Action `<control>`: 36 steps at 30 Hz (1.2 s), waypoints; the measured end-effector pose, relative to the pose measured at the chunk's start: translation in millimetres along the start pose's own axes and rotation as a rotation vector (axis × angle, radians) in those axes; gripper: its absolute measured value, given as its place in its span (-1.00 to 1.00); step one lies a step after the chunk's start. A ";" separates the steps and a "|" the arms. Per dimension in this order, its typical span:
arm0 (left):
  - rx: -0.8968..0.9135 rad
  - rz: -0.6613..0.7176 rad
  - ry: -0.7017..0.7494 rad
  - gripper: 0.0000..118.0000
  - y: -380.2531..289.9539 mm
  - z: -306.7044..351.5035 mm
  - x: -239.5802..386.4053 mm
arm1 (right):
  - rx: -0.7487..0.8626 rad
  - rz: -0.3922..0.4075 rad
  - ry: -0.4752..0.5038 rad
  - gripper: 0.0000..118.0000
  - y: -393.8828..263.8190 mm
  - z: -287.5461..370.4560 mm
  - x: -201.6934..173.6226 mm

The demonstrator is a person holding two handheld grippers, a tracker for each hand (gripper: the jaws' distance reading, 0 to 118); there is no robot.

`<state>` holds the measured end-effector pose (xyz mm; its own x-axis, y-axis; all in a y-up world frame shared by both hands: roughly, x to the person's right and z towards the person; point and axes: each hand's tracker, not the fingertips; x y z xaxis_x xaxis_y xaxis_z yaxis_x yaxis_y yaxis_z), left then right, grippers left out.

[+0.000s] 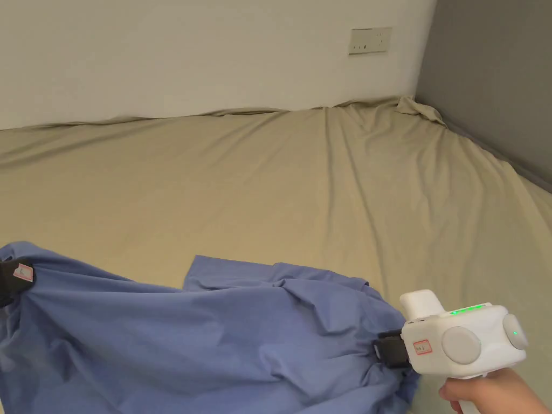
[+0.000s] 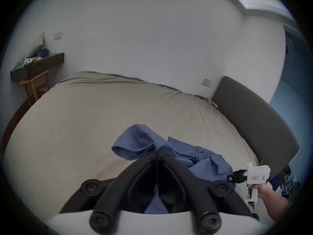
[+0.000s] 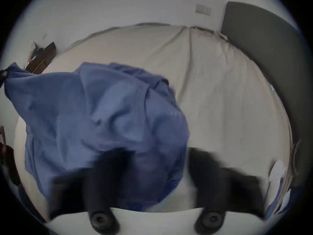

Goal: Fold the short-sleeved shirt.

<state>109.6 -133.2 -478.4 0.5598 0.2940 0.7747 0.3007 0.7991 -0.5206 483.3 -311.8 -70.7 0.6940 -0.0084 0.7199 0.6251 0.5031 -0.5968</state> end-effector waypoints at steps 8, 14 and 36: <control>0.109 0.216 0.079 -1.00 -30.0 41.6 -42.1 | 0.309 -0.082 0.216 -0.92 3.6 99.4 -11.0; 0.243 0.150 0.104 -1.00 32.9 83.3 -35.7 | 0.551 0.094 0.095 -0.92 56.4 228.4 -48.6; 0.361 -0.056 0.316 -1.00 307.7 90.1 -8.3 | 0.501 0.139 -0.190 -0.92 347.5 351.9 -74.2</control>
<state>127.9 157.5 -612.7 0.7743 0.1164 0.6220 0.0812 0.9566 -0.2800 523.3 167.8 -206.8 0.6526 0.2199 0.7251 0.2539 0.8382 -0.4826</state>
